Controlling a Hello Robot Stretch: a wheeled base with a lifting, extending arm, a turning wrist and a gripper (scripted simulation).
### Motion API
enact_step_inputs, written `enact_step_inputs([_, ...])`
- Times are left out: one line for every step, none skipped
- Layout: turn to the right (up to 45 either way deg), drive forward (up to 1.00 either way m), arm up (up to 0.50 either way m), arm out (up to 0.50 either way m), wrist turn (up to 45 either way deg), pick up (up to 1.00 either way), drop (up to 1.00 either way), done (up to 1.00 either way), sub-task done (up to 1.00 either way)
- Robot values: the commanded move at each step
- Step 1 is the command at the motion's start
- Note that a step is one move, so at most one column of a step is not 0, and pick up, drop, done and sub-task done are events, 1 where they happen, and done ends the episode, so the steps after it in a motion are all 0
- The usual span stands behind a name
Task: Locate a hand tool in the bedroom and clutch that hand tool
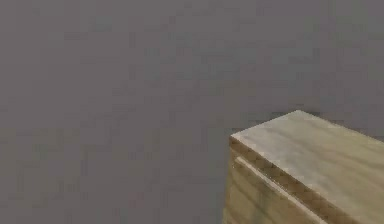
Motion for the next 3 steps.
enact_step_inputs([-3.0, 0.0, 0.0, 0.0, 0.0, 0.0, 0.0, 0.0, 0.0])
enact_step_inputs([45.0, 0.0, 0.0, 0.0, 0.0, 0.0, 0.0, 0.0, 0.0])
enact_step_inputs([45.0, 0.0, 0.0, 0.0, 0.0, 0.0, 0.0, 0.0, 0.0])
